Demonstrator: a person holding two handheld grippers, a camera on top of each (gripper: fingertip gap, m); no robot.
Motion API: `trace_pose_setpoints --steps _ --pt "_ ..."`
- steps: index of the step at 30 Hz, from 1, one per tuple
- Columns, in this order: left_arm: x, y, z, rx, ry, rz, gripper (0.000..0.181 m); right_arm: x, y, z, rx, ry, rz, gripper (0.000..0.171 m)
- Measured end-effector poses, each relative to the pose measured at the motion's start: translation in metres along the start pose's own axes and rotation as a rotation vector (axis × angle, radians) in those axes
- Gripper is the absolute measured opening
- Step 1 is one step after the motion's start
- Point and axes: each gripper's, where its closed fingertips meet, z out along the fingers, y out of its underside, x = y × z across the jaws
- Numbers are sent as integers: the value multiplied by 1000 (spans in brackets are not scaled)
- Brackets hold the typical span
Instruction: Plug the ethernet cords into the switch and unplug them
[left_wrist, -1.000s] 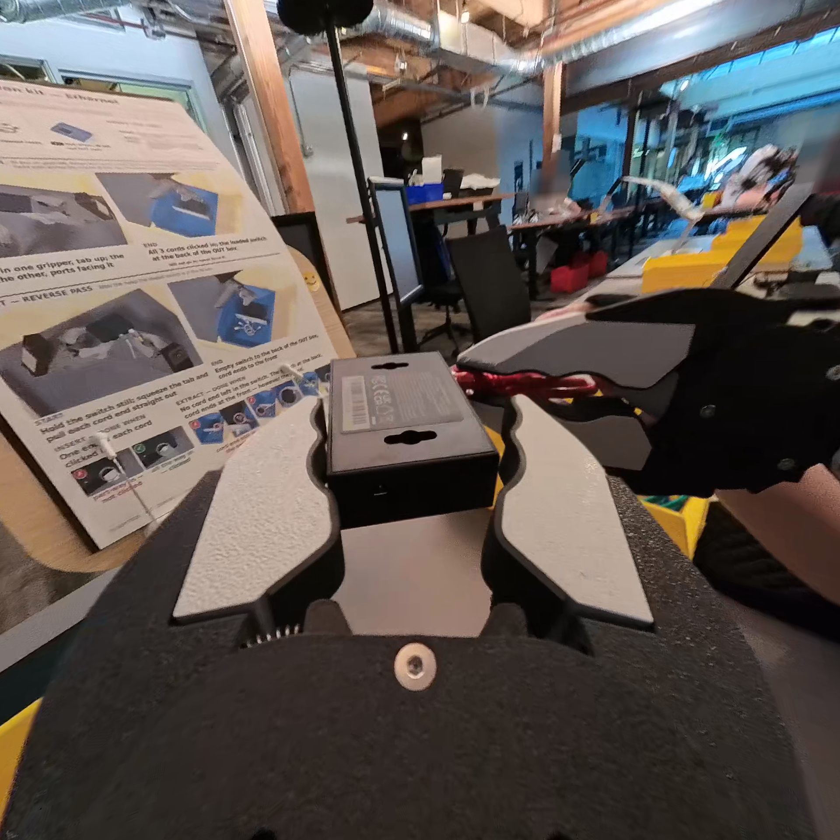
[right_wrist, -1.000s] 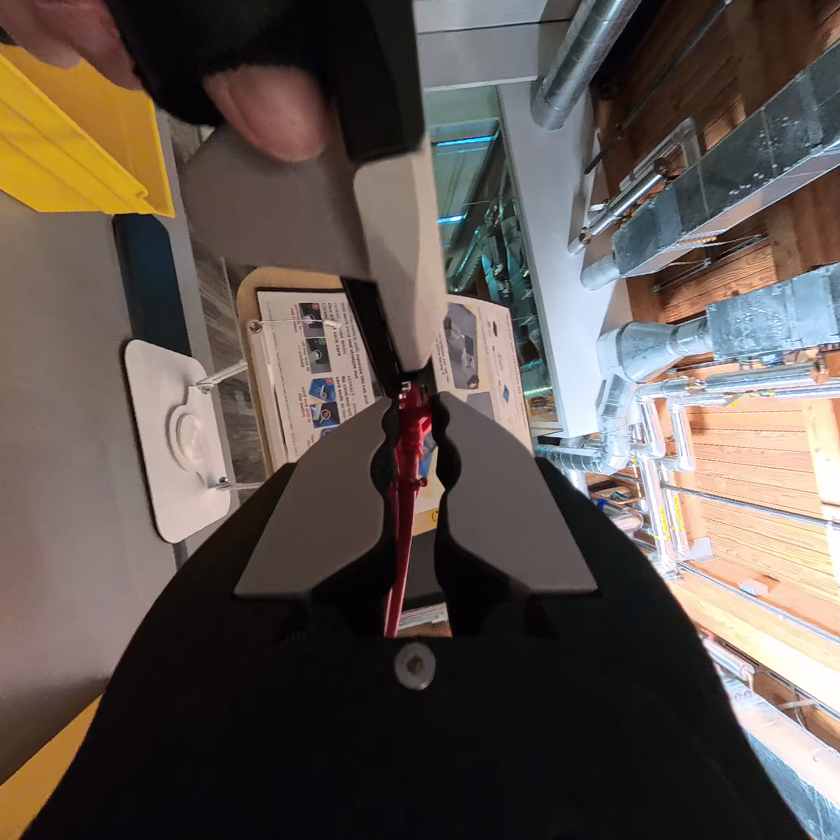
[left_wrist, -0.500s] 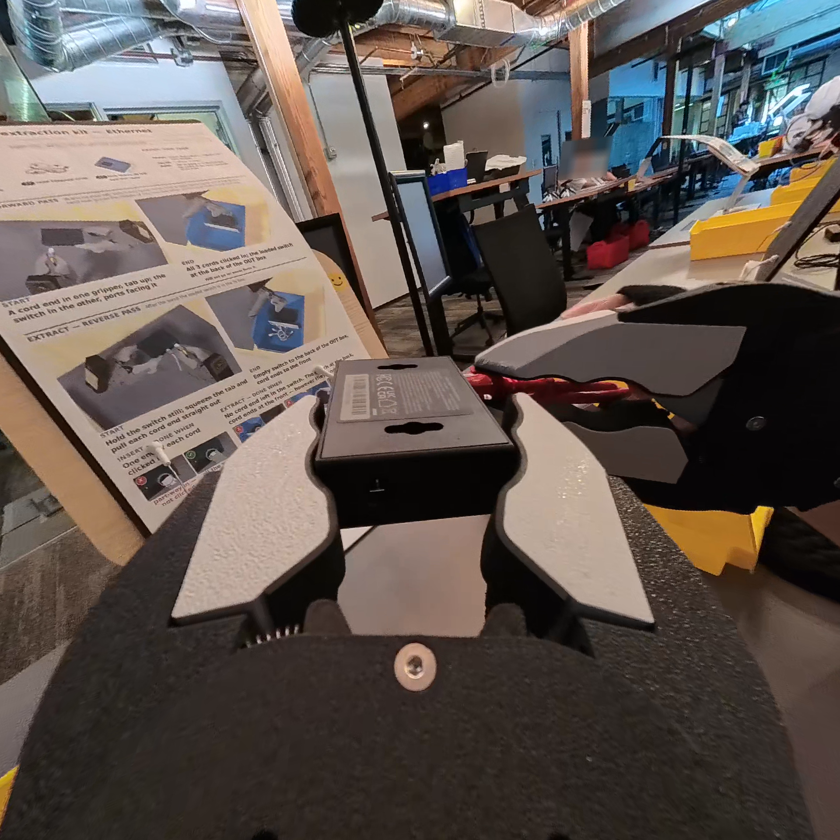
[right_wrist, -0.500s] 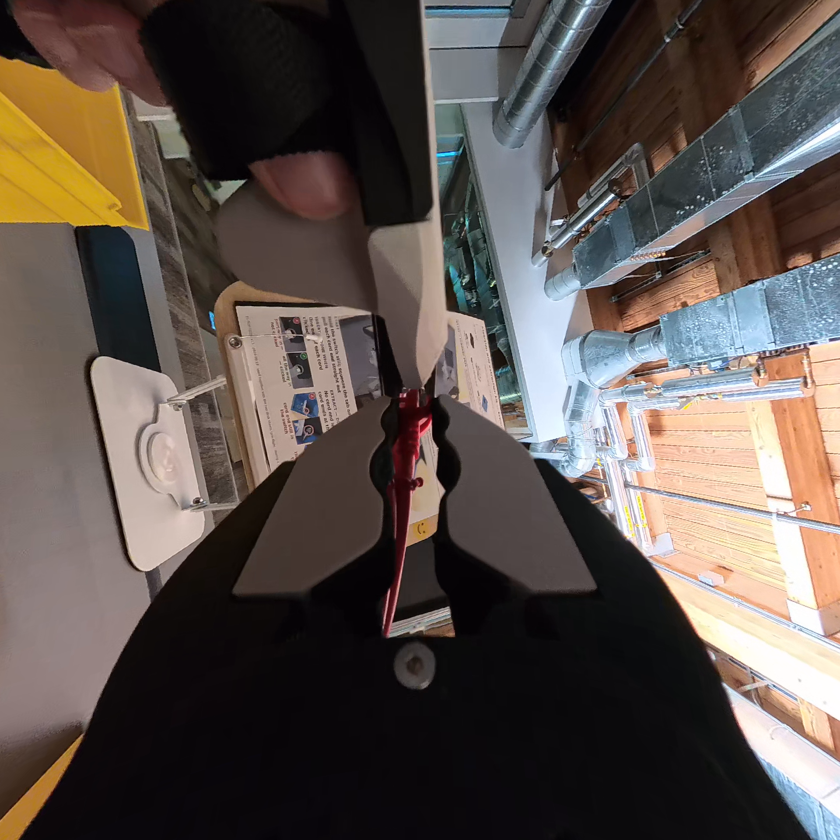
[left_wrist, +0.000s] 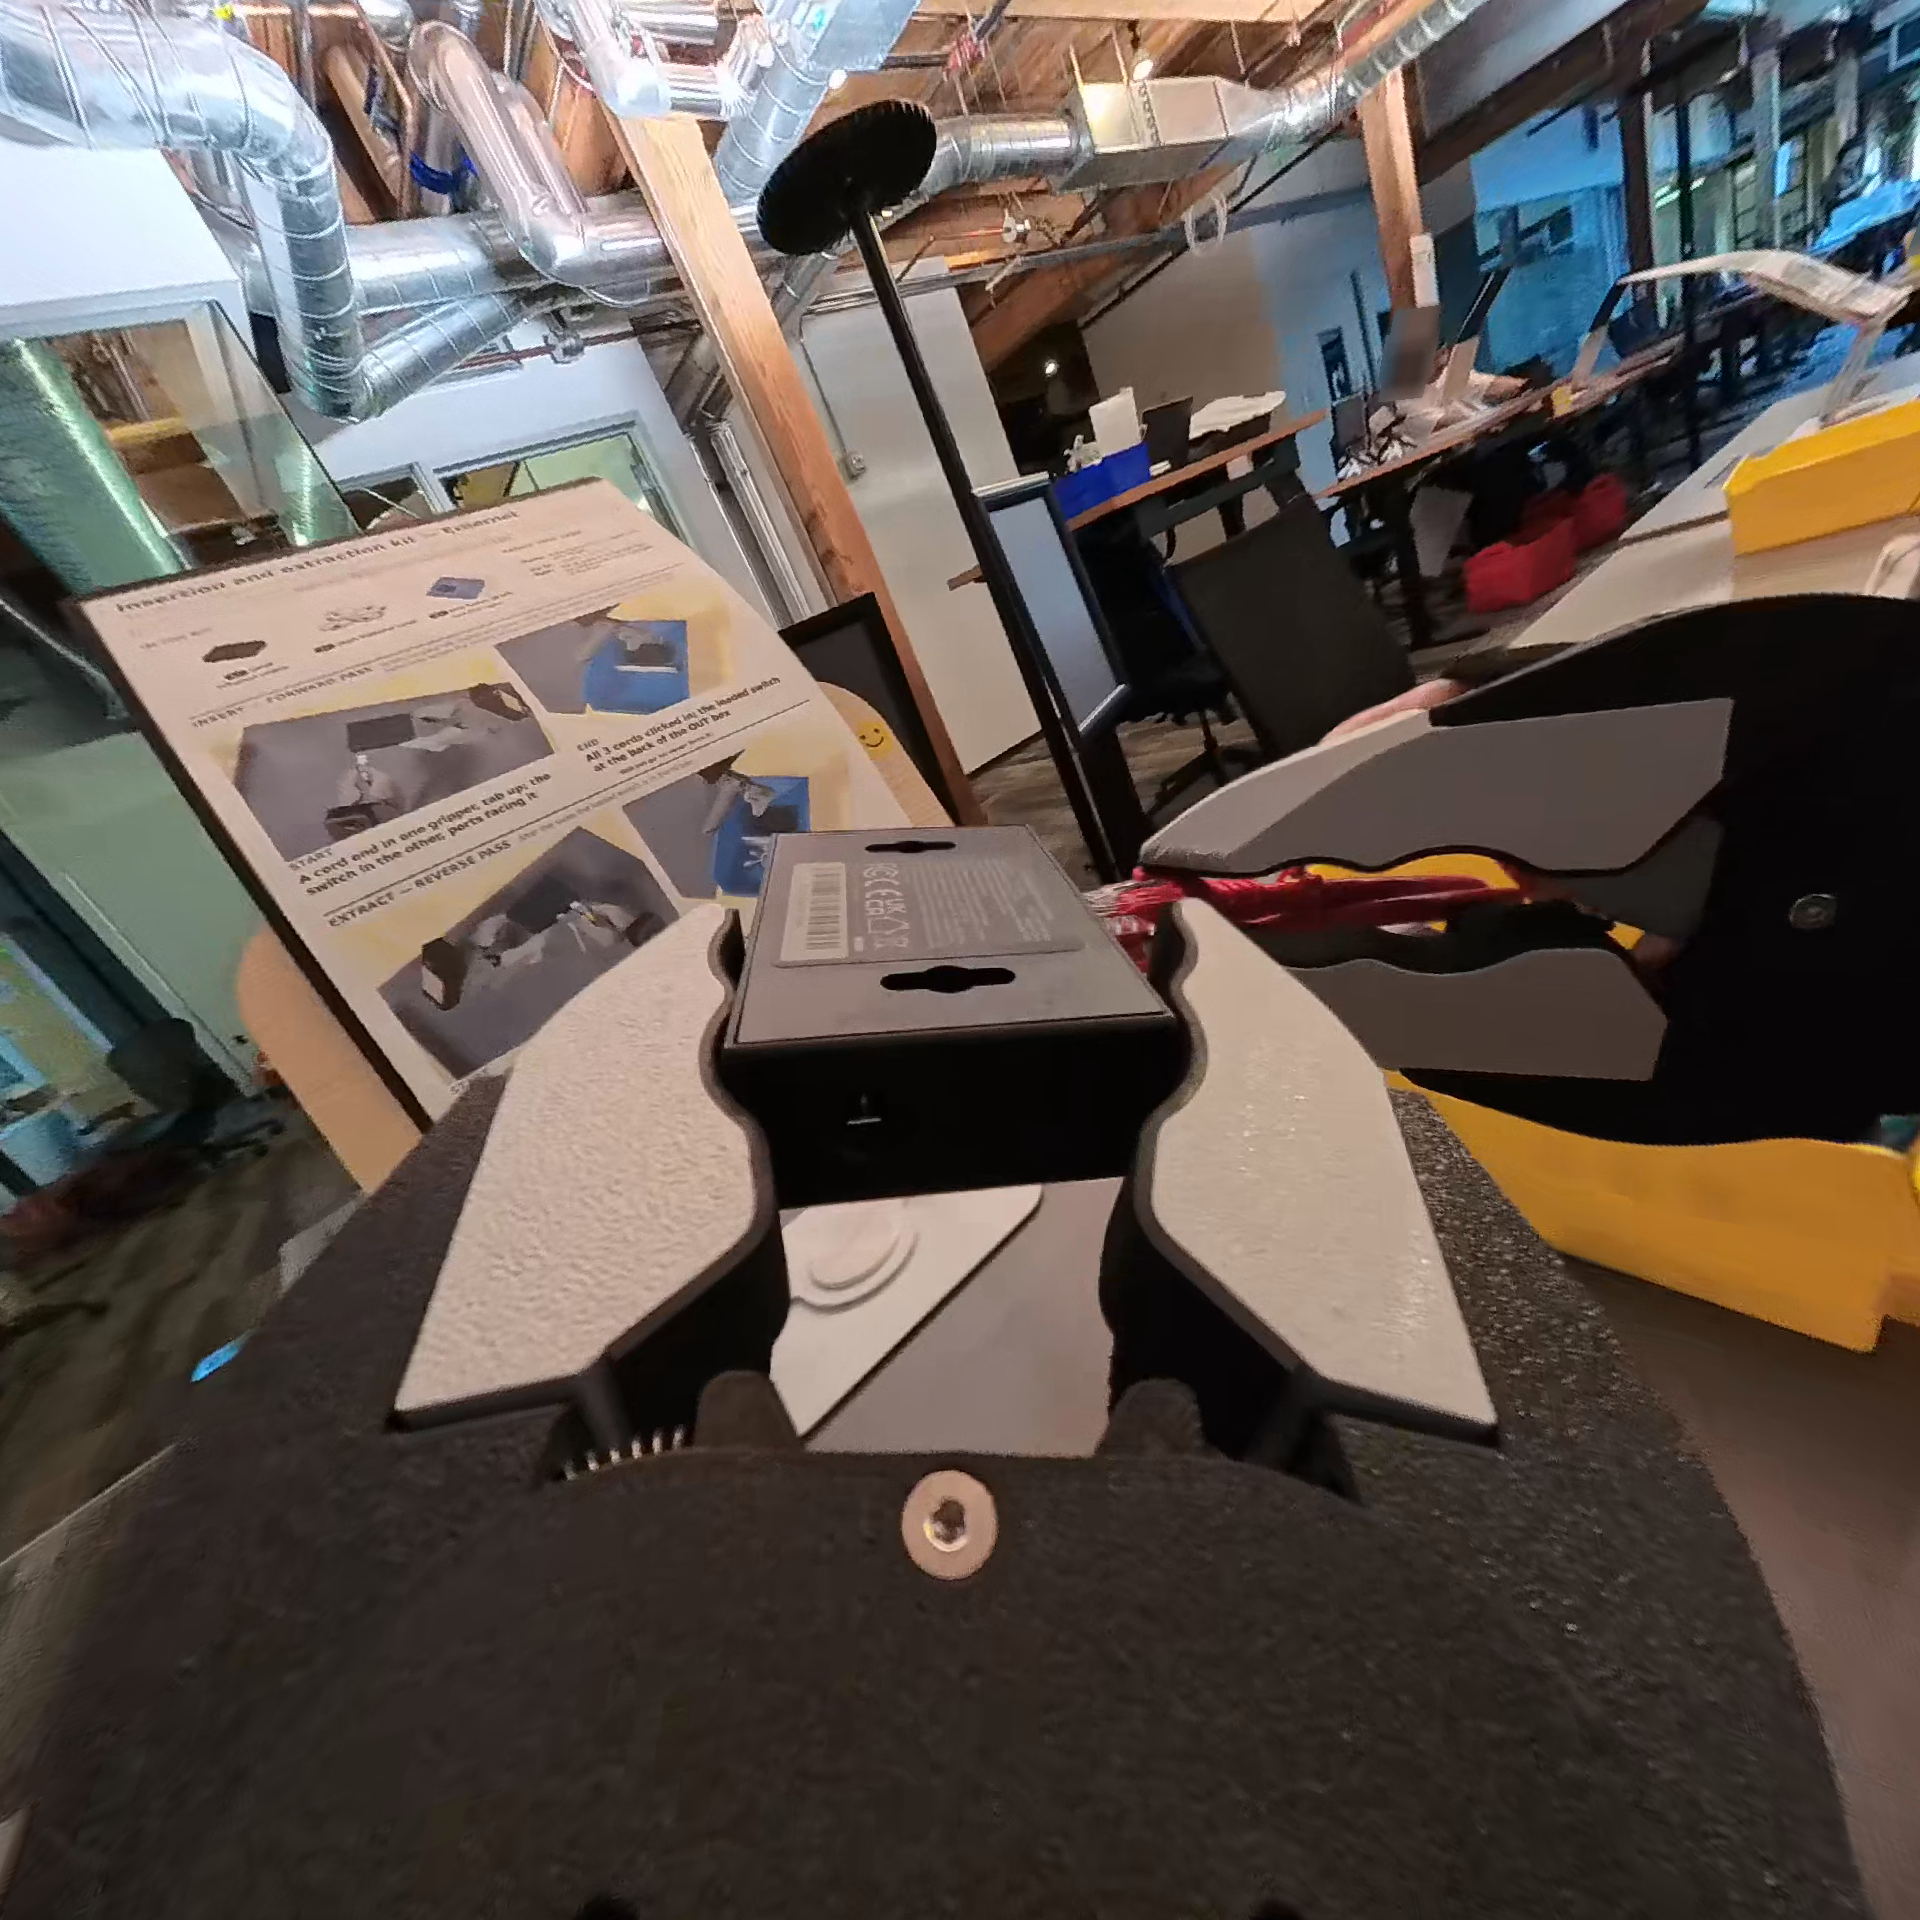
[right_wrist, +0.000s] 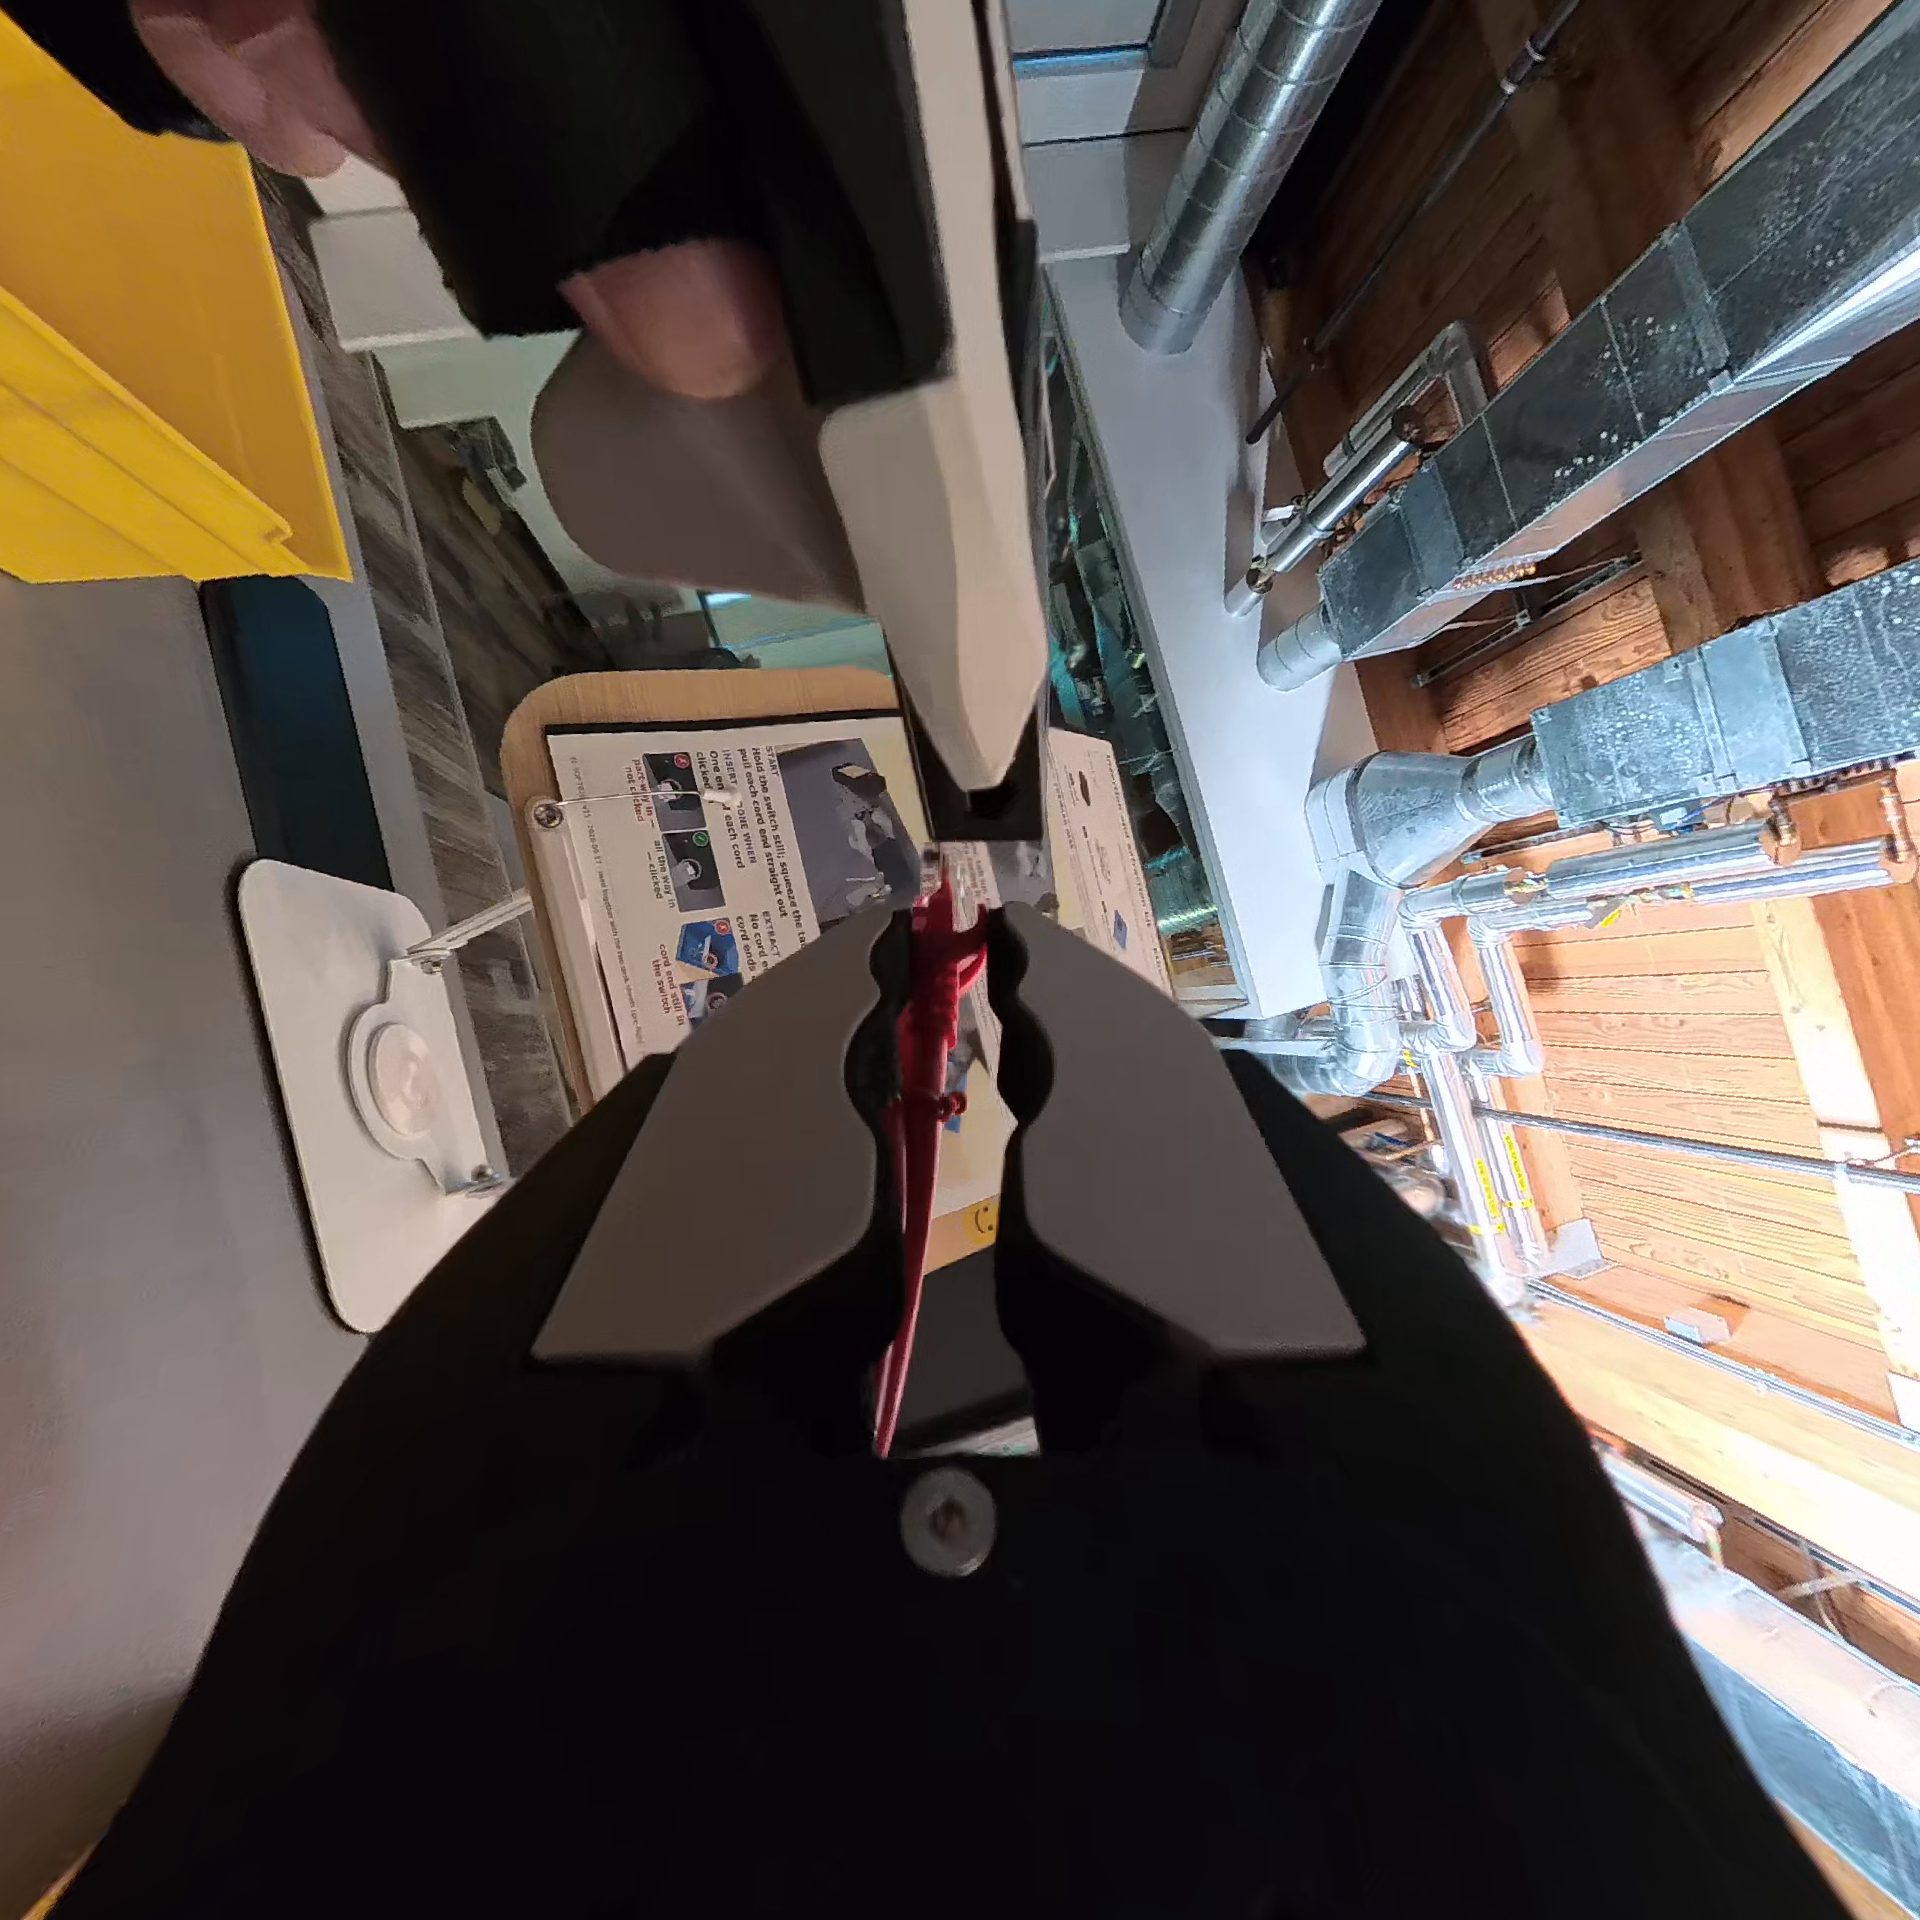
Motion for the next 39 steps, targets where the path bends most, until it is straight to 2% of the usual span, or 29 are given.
trace_pose_setpoints --steps 3,6,10,12,16,21,24,28,34,37,39 --pt "0 2 0 -17 36 -52 75 3 4 -3 23 -64 73 14" --pt "-2 5 1 -43 54 -71 75 31 28 -14 -8 -137 263 15" --pt "-2 -1 -2 -42 69 -78 75 71 74 -59 -85 -333 660 15" --pt "-2 -2 -3 -43 72 -72 75 73 96 -84 -142 -433 781 15" --pt "2 -4 -3 -45 86 -69 75 34 151 -121 -373 -628 750 16" --pt "7 -4 -2 -51 89 -48 75 -29 222 -148 -765 -815 620 15" --pt "8 -4 -2 -54 90 -41 75 -62 215 -150 -746 -976 684 15" --pt "8 -4 -2 -59 91 -38 75 -110 205 -172 -805 -1263 712 16" --pt "6 -5 -3 -57 84 -40 75 -137 191 -164 -788 -1373 780 18" --pt "7 -5 -3 -59 88 -40 75 -136 177 -159 -744 -1389 831 28" --pt "8 -5 -3 -62 93 -39 75 -129 173 -156 -716 -1367 843 28"
